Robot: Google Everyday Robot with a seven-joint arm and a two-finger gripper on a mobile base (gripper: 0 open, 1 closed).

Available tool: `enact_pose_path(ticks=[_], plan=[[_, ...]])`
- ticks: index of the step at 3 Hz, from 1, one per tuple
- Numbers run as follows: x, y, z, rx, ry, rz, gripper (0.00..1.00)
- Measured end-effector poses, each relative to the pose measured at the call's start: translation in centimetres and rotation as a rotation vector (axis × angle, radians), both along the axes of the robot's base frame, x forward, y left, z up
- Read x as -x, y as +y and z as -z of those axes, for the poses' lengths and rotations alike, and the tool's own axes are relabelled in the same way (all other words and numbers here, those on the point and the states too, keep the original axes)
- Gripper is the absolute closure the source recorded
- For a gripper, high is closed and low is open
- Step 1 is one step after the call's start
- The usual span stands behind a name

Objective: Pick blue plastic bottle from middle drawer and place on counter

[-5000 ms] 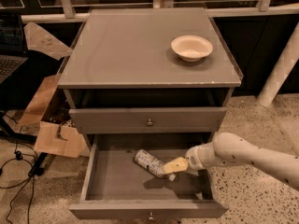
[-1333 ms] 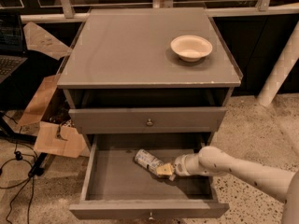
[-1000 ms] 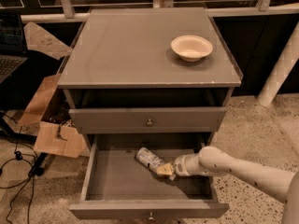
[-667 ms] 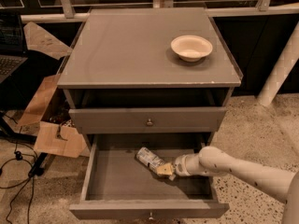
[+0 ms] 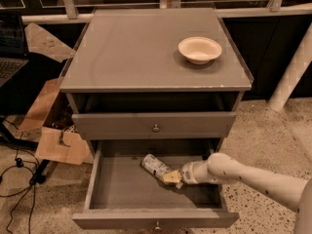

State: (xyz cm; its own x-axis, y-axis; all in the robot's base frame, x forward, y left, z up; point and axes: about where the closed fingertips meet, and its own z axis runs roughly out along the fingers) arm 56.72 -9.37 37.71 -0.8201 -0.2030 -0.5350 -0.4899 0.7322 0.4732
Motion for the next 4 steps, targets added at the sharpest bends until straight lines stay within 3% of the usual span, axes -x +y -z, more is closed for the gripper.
enact_pose_path(ticks=[2, 4], plan=[[0.6, 0.2, -2.5, -0.039, -0.007, -0.048, 1.00], [2.5, -1.2, -8.1, -0.067, -0.089, -0.024, 1.00]])
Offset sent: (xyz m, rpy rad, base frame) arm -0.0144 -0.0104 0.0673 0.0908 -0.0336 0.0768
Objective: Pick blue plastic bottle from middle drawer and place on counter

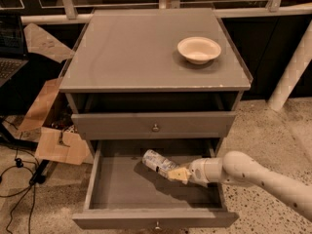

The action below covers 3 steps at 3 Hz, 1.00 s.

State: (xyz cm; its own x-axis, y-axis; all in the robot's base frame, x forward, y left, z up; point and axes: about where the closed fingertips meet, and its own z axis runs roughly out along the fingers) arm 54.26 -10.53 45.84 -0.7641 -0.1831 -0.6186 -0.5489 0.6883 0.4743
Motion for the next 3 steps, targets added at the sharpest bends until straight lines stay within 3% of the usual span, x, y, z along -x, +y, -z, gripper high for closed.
enact_pose_path(ticks=[2, 3], plan=[[1.4, 0.0, -5.0, -0.021, -0.075, -0.018, 1.00], [1.7, 0.6, -7.6, -0.034, -0.102, -0.086, 1.00]])
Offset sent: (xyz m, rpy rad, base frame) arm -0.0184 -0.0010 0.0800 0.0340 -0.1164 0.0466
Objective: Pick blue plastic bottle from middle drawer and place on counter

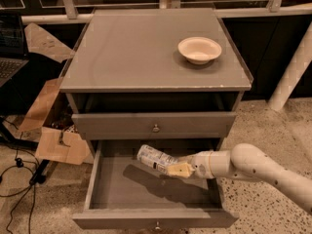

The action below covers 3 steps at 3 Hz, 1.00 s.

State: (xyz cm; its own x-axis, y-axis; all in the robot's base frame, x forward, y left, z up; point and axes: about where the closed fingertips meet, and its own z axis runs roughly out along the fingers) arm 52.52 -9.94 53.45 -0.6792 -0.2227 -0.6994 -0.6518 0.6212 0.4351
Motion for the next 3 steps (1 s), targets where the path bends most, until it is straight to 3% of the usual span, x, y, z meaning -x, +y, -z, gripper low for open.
enact_pose_path(ticks=[1, 3], plan=[[1.15, 0.93, -2.30, -0.023, -0.005, -0.095, 1.00], [1.47, 1.85, -2.78, -0.031, -0.007, -0.129, 1.00]])
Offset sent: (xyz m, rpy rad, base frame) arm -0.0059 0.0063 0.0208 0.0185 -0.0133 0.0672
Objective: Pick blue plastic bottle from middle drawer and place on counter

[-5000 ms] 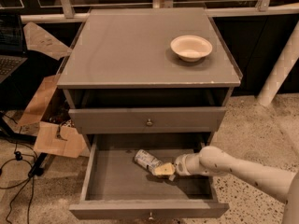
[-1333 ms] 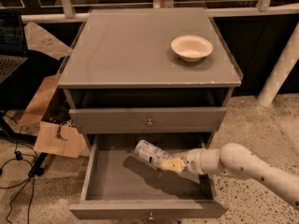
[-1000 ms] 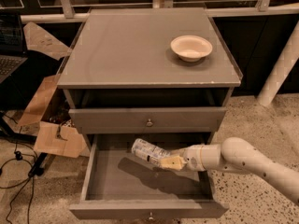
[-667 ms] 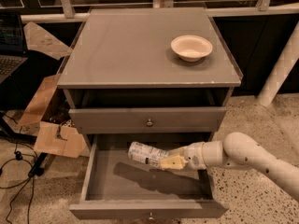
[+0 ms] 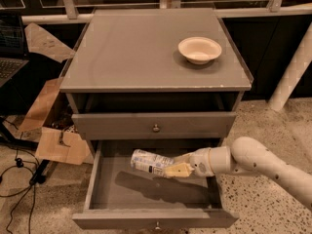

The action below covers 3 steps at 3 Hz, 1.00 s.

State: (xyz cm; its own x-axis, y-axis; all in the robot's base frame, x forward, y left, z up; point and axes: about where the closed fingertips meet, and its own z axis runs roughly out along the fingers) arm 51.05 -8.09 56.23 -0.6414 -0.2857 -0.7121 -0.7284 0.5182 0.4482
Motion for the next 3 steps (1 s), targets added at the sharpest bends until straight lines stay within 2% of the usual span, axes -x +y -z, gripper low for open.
enact_pose_path(ticks=[3], plan=[[2.2, 4.8, -11.5, -0.035, -0.155, -0.099, 1.00]])
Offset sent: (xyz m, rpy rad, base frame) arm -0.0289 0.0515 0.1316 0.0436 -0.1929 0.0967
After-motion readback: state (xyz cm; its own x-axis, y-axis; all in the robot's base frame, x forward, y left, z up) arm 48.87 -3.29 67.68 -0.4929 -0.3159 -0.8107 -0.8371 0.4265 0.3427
